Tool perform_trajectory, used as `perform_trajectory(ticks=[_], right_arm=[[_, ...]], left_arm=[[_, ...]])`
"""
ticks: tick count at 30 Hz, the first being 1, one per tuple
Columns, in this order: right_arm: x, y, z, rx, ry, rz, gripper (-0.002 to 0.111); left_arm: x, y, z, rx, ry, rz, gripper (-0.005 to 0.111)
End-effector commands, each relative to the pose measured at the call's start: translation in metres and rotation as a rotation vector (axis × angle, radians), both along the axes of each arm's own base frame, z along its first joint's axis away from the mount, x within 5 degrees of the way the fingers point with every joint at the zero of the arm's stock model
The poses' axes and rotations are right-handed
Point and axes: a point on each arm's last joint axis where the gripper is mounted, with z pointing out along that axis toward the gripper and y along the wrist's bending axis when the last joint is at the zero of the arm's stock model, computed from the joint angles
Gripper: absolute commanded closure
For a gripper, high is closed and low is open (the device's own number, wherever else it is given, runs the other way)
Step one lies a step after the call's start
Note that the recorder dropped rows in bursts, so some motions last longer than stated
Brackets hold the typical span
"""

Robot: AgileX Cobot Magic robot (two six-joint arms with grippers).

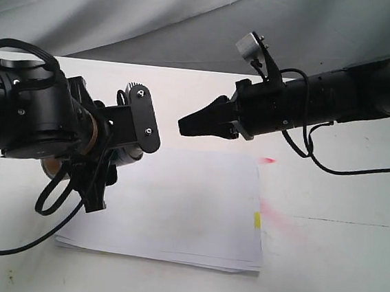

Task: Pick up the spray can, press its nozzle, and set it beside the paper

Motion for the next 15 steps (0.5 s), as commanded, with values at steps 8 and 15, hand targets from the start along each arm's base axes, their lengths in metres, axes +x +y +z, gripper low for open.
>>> perform_trajectory(ticks=[8,15], right_arm=[[0.001,-0.002,0.006,0.005,-0.027,-0.006,0.108],[0.0,-0.002,0.006,0.012,-0.022,0.005,0.108]], left_arm=[[0.001,0.002,0.023,-0.213,-0.069,0.184,0.107],[0.013,0.029,0.059,-0.599,-0.106,0.405,0.107]])
